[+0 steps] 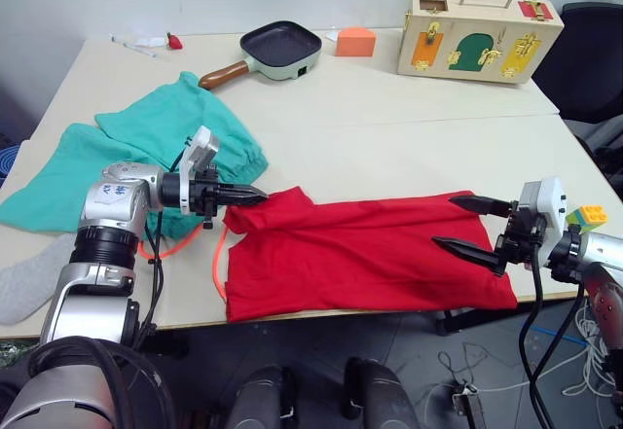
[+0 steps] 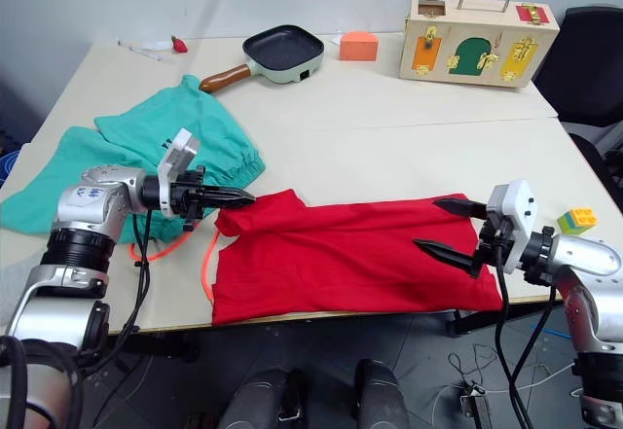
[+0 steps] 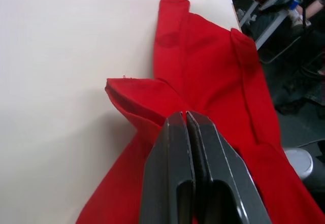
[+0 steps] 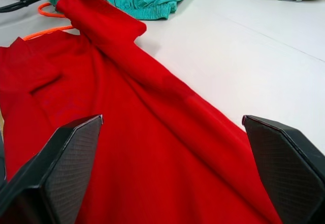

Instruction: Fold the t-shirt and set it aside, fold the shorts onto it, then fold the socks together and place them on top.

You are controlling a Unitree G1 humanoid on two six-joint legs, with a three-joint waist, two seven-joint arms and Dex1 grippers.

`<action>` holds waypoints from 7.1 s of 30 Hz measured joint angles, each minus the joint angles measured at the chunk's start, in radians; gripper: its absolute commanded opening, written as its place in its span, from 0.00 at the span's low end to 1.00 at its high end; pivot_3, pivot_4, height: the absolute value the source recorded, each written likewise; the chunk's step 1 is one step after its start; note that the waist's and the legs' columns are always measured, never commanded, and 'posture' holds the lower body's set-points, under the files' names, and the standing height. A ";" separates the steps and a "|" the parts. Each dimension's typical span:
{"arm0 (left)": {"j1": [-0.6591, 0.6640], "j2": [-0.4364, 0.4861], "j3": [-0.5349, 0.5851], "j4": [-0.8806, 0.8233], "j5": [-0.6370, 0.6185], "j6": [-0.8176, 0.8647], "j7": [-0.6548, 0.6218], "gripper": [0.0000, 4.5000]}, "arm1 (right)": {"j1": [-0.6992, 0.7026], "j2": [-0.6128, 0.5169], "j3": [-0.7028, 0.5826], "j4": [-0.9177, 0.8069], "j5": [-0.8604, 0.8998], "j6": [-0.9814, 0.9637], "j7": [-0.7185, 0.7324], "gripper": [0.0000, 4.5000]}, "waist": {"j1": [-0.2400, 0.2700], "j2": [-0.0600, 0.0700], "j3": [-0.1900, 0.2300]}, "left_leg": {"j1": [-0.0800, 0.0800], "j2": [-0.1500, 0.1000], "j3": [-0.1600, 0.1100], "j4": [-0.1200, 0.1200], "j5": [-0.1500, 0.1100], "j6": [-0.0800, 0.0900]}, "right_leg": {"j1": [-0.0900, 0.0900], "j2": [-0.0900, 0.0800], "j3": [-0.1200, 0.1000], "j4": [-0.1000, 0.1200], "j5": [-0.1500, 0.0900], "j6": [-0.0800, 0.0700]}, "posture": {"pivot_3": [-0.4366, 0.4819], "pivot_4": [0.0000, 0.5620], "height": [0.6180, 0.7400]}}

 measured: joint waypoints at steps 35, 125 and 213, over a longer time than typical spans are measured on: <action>0.462 0.240 -0.107 -0.458 -0.125 -0.385 -0.023 0.34 | -0.076 -0.106 -0.006 0.234 -0.075 0.024 0.069 1.00 | -0.005 0.001 0.000 | 0.001 0.001 0.000 -0.001 -0.004 0.000 | -0.001 0.000 0.009 -0.004 0.000 -0.001 | 0.48 0.27 1.00; 0.421 -0.031 0.037 -0.521 -0.157 -0.039 0.380 0.01 | -0.359 0.005 0.224 0.418 -0.235 -0.069 0.131 0.00 | -0.019 0.002 -0.001 | 0.001 0.002 0.002 -0.002 -0.006 -0.006 | -0.001 0.001 0.007 0.000 -0.001 -0.003 | 0.48 0.27 1.00; 0.400 -0.312 -0.030 -0.365 0.055 -0.158 0.708 0.01 | -0.059 0.457 0.439 -0.009 -0.399 -0.065 -0.568 0.00 | -0.001 0.001 -0.002 | 0.001 0.002 0.000 -0.002 -0.008 -0.008 | 0.000 0.000 0.007 -0.004 -0.001 -0.002 | 0.48 0.27 1.00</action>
